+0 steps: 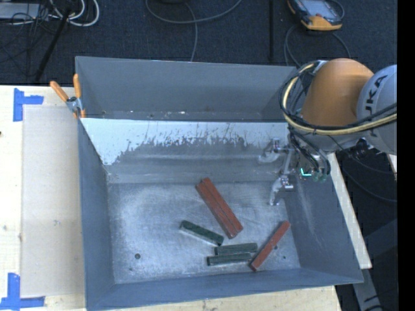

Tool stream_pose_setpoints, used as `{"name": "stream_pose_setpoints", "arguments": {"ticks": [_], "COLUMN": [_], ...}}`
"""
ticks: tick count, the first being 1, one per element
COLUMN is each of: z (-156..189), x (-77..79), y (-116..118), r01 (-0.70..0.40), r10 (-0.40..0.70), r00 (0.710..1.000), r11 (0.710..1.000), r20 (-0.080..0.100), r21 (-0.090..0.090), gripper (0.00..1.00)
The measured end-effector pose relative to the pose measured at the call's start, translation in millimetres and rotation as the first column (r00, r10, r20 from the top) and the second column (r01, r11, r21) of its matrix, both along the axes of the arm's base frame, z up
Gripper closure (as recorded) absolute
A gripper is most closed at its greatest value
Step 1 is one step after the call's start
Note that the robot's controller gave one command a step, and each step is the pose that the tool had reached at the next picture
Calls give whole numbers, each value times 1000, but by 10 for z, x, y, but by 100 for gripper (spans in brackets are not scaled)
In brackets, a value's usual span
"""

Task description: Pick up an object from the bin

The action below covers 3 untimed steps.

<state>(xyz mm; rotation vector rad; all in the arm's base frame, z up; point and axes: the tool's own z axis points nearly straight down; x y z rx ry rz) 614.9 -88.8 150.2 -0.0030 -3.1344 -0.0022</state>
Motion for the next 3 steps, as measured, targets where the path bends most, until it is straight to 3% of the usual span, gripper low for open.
{"name": "stream_pose_setpoints", "arguments": {"ticks": [1,2,3], "z": [41,-243,-613], "x": [18,-296,-614], "y": [0,-134,-337], "r01": [-1,-133,-225], "r10": [1,133,225], "r00": [1000,991,974], "r11": [1000,991,974], "r20": [7,15,2], "r21": [-1,-2,1], "gripper": [0,0,0]}}
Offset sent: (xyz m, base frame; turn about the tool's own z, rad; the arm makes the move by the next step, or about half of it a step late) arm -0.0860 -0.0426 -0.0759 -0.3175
